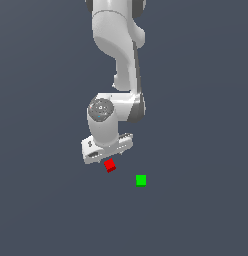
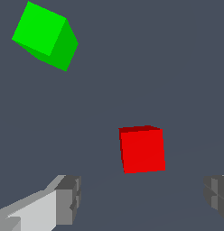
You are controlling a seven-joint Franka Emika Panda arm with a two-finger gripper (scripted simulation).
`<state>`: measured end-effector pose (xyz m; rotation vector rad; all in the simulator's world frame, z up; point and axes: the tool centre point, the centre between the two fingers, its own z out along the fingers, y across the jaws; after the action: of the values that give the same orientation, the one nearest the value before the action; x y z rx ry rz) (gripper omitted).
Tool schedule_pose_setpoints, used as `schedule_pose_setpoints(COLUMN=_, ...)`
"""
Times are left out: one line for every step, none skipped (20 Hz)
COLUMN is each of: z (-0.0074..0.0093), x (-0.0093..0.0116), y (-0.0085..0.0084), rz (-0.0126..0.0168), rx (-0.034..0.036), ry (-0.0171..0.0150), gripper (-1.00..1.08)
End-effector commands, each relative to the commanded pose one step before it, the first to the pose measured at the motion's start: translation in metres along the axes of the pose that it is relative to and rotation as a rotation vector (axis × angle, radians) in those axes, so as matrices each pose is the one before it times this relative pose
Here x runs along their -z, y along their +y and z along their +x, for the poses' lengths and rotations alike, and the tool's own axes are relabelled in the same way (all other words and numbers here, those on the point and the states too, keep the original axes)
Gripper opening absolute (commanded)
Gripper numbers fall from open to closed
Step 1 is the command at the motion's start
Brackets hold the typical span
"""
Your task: Stack the red cube on top of the green cube.
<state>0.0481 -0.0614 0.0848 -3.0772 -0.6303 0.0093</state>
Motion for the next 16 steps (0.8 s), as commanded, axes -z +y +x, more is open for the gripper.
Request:
schedule_pose_setpoints(z=0.00439, x=-0.00617, y=0.00451, rz=-0.00082, rx=0.03664, ry=0.00297, gripper=1.0)
schedule_pose_setpoints(z=0.00128, x=-0.00198, y=0.00144, rz=-0.00019, rx=0.01094, ry=0.00066, gripper=1.0)
schedule_pose_setpoints(z=0.00113, x=-0.00174, y=0.00127, rz=-0.00017, rx=0.00962, ry=0.00058, gripper=1.0)
schedule_pose_setpoints(z=0.001, x=-0.0015, y=0.00108, rz=-0.00015, rx=0.00833, ry=0.0005, gripper=1.0)
schedule_pose_setpoints(z=0.00085, x=-0.00125, y=0.0009, rz=-0.00013, rx=0.00699, ry=0.00041, gripper=1.0)
schedule_pose_setpoints(z=0.00071, x=-0.001, y=0.00073, rz=-0.00011, rx=0.00564, ry=0.00032, gripper=1.0)
schedule_pose_setpoints(z=0.00057, x=-0.00075, y=0.00055, rz=-0.00009, rx=0.00431, ry=0.00023, gripper=1.0)
schedule_pose_setpoints(z=0.00045, x=-0.00049, y=0.00034, rz=-0.00008, rx=0.00301, ry=0.00014, gripper=1.0)
schedule_pose_setpoints(z=0.00033, x=-0.00024, y=0.00014, rz=-0.00006, rx=0.00169, ry=0.00005, gripper=1.0)
schedule_pose_setpoints(z=0.00006, x=0.00003, y=0.00015, rz=0.0, rx=0.0, ry=0.0, gripper=1.0)
schedule_pose_setpoints(z=0.00014, x=0.00023, y=-0.00031, rz=-0.00005, rx=-0.00067, ry=-0.00016, gripper=1.0)
schedule_pose_setpoints(z=-0.00006, x=0.00012, y=-0.00001, rz=0.0, rx=-0.00069, ry=-0.00007, gripper=1.0)
schedule_pose_setpoints(z=-0.00032, x=-0.00015, y=-0.00018, rz=0.00021, rx=-0.00059, ry=-0.0003, gripper=1.0)
schedule_pose_setpoints(z=-0.00001, x=-0.00039, y=0.0, rz=0.0, rx=0.0, ry=0.0, gripper=1.0)
schedule_pose_setpoints(z=-0.00002, x=-0.00116, y=0.0, rz=0.0, rx=0.0, ry=0.0, gripper=1.0)
schedule_pose_setpoints(z=-0.00003, x=-0.00192, y=0.0, rz=0.0, rx=0.0, ry=0.0, gripper=1.0)
